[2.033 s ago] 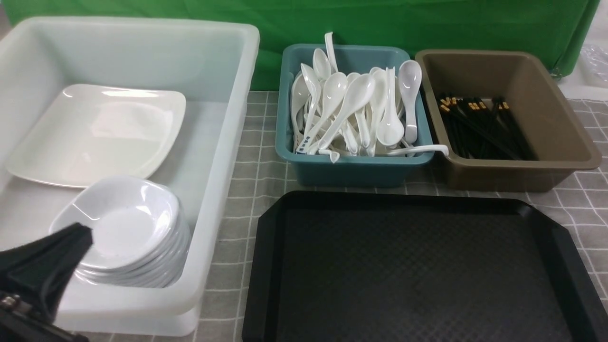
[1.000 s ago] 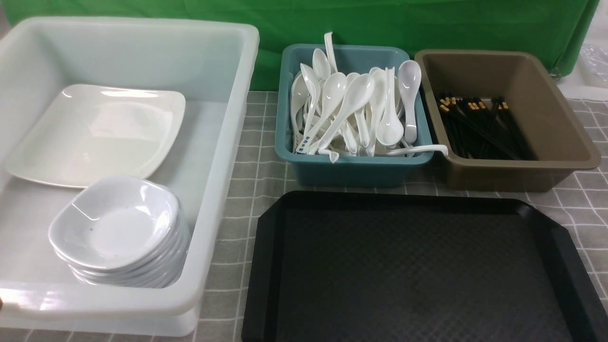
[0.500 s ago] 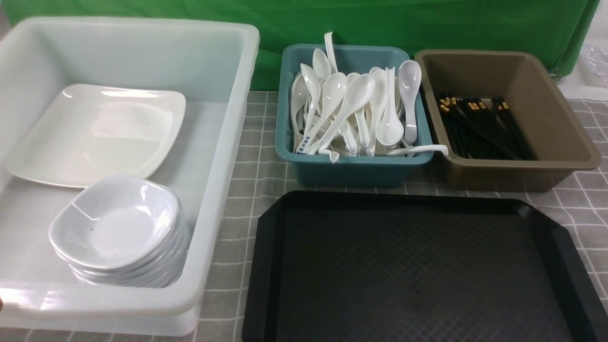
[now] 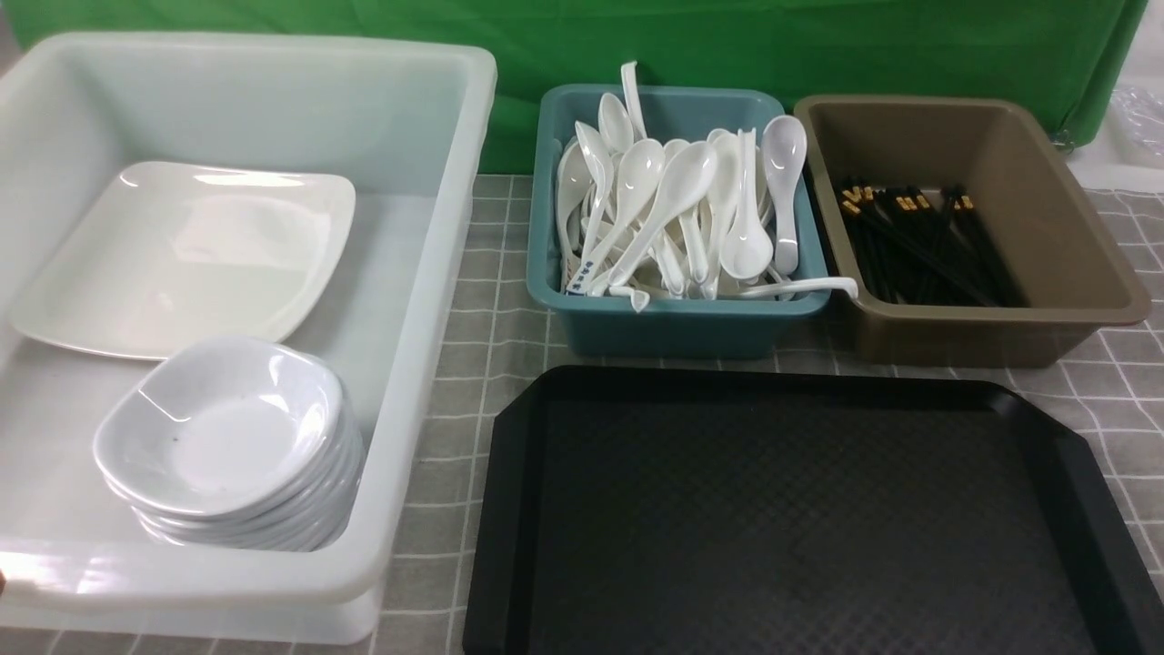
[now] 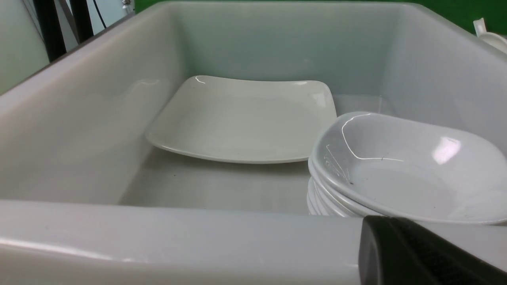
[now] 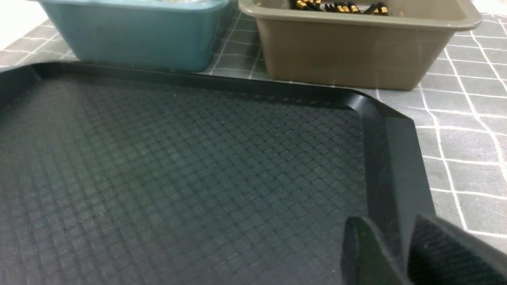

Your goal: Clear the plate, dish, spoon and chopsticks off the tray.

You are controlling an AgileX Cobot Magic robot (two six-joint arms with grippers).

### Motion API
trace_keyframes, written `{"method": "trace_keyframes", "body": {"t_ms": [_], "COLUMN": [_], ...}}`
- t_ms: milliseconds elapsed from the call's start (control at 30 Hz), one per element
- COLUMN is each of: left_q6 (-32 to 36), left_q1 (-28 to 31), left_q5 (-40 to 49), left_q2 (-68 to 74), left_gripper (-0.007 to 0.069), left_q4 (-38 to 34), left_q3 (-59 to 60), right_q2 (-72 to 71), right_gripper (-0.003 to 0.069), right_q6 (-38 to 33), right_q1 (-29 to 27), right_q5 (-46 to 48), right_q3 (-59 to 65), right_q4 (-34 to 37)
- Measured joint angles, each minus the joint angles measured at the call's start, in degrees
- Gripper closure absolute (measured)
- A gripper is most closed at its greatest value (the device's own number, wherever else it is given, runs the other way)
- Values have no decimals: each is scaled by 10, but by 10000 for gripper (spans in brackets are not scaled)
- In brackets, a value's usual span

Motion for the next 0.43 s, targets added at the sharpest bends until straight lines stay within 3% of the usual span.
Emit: {"method": "trace_keyframes", "body": {"t_ms": [433], "left_q6": [0], "left_q1": [0], "left_q5": [0], "left_q2": [0], "left_gripper": [617], "left_q4": [0], "left_q3": [0], "right_q2": [0], "right_gripper": [424], "right_q6": [0], "right_q1": [0], "right_q5": [0], "right_q3": [0], "right_q4": [0]}}
